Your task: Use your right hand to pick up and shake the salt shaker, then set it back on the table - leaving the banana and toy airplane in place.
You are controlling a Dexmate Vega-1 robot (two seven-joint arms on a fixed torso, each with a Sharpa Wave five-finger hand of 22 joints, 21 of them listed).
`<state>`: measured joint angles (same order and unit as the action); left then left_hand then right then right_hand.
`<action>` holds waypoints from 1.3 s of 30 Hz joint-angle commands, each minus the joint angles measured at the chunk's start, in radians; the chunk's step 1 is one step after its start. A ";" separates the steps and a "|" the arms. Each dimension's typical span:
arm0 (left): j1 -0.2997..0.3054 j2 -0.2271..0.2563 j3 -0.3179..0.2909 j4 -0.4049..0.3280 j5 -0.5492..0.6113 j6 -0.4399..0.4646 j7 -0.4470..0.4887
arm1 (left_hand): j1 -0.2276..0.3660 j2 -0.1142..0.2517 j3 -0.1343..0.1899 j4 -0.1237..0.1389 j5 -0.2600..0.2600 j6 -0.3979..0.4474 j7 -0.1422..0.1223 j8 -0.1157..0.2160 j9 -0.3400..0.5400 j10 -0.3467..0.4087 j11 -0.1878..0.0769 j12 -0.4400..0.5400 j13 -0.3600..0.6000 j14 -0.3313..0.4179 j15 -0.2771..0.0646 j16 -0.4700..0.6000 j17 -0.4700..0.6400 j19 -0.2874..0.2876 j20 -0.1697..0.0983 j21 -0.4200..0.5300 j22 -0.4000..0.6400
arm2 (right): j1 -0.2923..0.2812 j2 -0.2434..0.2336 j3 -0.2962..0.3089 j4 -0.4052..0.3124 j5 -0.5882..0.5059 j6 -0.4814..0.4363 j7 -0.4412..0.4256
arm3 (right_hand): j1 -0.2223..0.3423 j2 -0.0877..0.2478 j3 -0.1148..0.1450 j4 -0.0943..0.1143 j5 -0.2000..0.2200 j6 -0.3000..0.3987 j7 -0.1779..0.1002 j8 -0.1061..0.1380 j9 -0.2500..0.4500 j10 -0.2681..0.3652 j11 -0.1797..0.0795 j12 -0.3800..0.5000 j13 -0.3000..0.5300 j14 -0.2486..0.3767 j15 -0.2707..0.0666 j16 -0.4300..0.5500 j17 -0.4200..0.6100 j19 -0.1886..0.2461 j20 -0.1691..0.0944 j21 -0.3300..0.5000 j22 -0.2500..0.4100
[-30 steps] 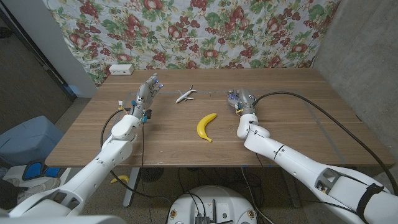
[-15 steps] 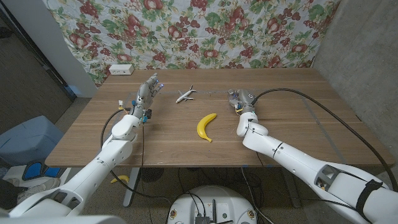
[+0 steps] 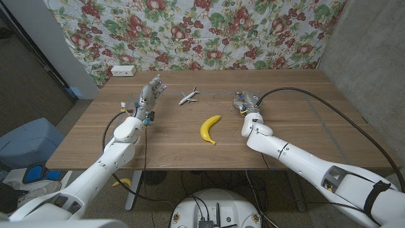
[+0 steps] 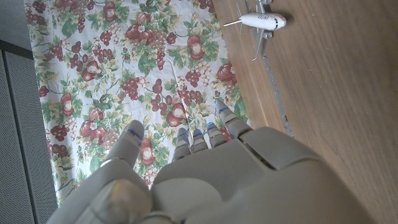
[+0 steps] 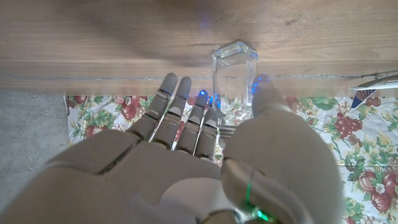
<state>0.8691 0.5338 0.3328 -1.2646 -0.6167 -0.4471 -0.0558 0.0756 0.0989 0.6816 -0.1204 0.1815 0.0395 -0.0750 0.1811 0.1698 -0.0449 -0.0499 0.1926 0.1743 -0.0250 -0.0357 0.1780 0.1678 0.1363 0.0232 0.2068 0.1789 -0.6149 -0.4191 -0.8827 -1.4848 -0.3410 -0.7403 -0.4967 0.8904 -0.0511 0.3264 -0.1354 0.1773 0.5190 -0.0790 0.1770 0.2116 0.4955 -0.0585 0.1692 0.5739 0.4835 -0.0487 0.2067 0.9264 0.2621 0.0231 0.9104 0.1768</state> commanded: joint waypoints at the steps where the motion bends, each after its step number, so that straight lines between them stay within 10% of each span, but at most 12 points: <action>1: 0.006 0.004 -0.003 -0.008 -0.001 -0.002 -0.001 | -0.010 0.036 0.003 -0.006 -0.001 0.005 -0.004 0.000 0.004 0.002 0.001 0.000 0.004 0.003 -0.015 0.000 0.002 0.011 0.003 -0.001 0.004 | -0.012 -0.016 0.021 -0.033 0.041 0.004 0.015 | -0.056 -0.014 -0.030 0.010 0.003 -0.120 0.026 -0.002 -0.002 -0.104 0.027 0.003 -0.031 -0.063 -0.039 -0.006 -0.027 -0.017 0.021 -0.023 0.001; 16: 0.000 0.002 -0.003 0.002 -0.004 -0.005 -0.010 | -0.008 0.039 0.003 -0.007 -0.001 0.004 -0.004 0.000 0.004 0.002 0.000 0.000 0.004 0.003 -0.014 0.000 0.002 0.012 0.002 0.000 0.004 | -0.133 -0.050 0.215 -0.020 0.275 0.452 -0.031 | -0.312 -0.035 -0.138 0.094 0.021 -0.282 0.090 0.013 -0.009 -0.261 0.086 0.010 -0.106 -0.252 0.044 -0.023 -0.115 -0.146 0.086 -0.136 -0.002; 39: -0.015 -0.009 -0.005 0.039 -0.018 -0.021 -0.034 | -0.010 0.041 0.004 -0.004 0.000 0.004 -0.004 0.000 0.004 0.002 0.002 0.000 0.004 0.003 -0.015 0.001 0.004 0.010 0.003 -0.001 0.004 | -0.192 -0.020 0.365 0.095 0.569 0.915 0.118 | -0.397 -0.035 -0.171 0.121 0.024 -0.283 0.073 0.018 -0.014 -0.279 0.083 0.019 -0.146 -0.324 0.058 -0.024 -0.171 -0.170 0.054 -0.186 -0.006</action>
<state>0.8600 0.5295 0.3301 -1.2439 -0.6253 -0.4593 -0.0750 0.0756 0.0989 0.6817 -0.1202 0.1815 0.0394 -0.0750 0.1810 0.1698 -0.0450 -0.0499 0.1926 0.1743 -0.0250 -0.0357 0.1780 0.1702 0.1362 0.0231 0.2068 0.1789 -0.7815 -0.4563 -0.5817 -1.4350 0.1019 -0.0069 -0.4494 0.5025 -0.0892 0.1588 -0.0137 0.1972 0.2372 -0.0007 0.1933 0.1951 0.2103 0.0231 0.1815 0.4283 0.1624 0.0054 0.1807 0.7566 0.0890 0.0890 0.7309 0.1722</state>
